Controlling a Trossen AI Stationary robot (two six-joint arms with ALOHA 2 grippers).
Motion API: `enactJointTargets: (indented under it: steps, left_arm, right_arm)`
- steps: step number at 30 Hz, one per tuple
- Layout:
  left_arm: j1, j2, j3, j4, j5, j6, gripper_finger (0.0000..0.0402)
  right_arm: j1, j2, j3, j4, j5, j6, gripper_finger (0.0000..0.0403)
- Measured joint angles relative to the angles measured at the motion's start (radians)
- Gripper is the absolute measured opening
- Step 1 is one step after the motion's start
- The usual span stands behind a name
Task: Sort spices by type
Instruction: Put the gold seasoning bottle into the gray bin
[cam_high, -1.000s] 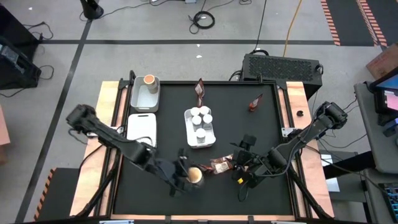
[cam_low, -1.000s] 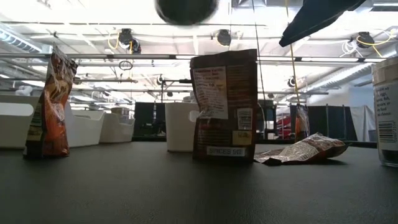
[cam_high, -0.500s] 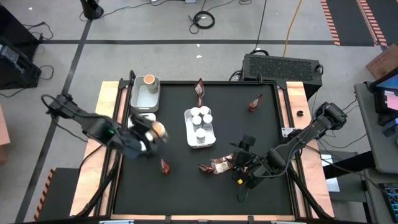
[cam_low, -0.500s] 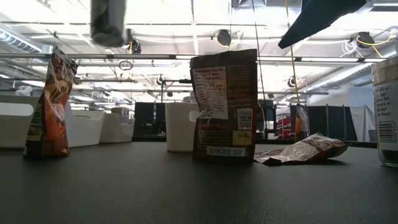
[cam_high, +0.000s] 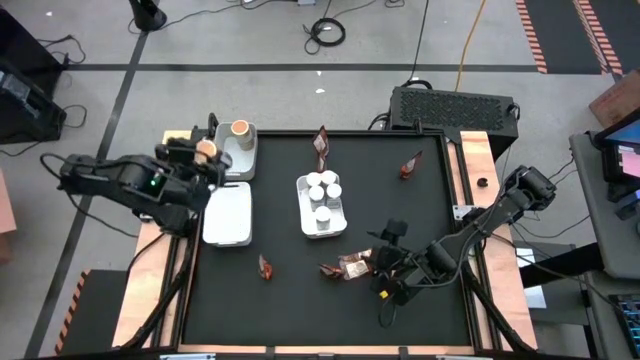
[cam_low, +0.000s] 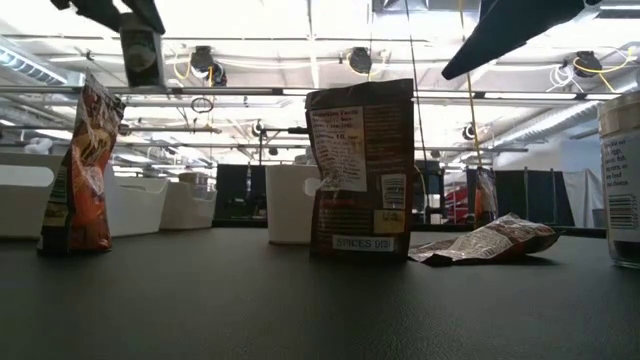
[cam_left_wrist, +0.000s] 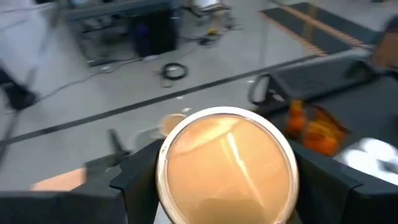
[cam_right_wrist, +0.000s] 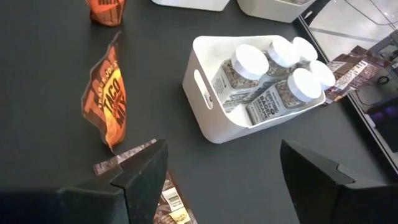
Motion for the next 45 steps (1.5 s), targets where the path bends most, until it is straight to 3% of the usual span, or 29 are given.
enactJointTargets:
  steps: [7,11,17,21,25,34,40,45]
  left_arm:
    - [0.199,-0.023,0.000,0.037,0.058,0.122,0.0281]
    - [0.322,-0.008,-0.035,0.183,0.111,0.287,0.0281]
    - [0.545,0.017,-0.172,0.470,0.330,0.595,0.0281]
    - [0.694,0.021,-0.215,0.543,0.377,0.688,0.0281]
    - [0.820,0.022,-0.255,0.642,0.562,0.764,0.0281]
    - [0.966,0.061,-0.379,0.824,0.656,0.859,0.0281]
    - [1.005,0.104,-0.442,1.009,0.736,0.908,0.0281]
    - [1.030,0.176,-0.460,1.086,0.737,0.950,0.0281]
  right_arm:
    - [-0.002,0.000,0.000,0.047,0.001,-0.057,0.0265]
    - [-0.002,0.000,0.000,0.098,0.003,-0.099,0.0265]
    - [-0.002,0.000,0.000,0.154,0.001,-0.130,0.0265]
    - [0.001,0.000,0.000,0.157,0.000,-0.150,0.0265]
    - [-0.001,0.000,0.000,0.163,0.000,-0.193,0.0265]
    - [-0.021,0.000,0.000,0.180,-0.002,-0.196,0.0265]
    - [-0.022,0.000,0.000,0.180,-0.002,-0.195,0.0265]
    - [-0.022,0.000,0.000,0.176,-0.007,-0.182,0.0265]
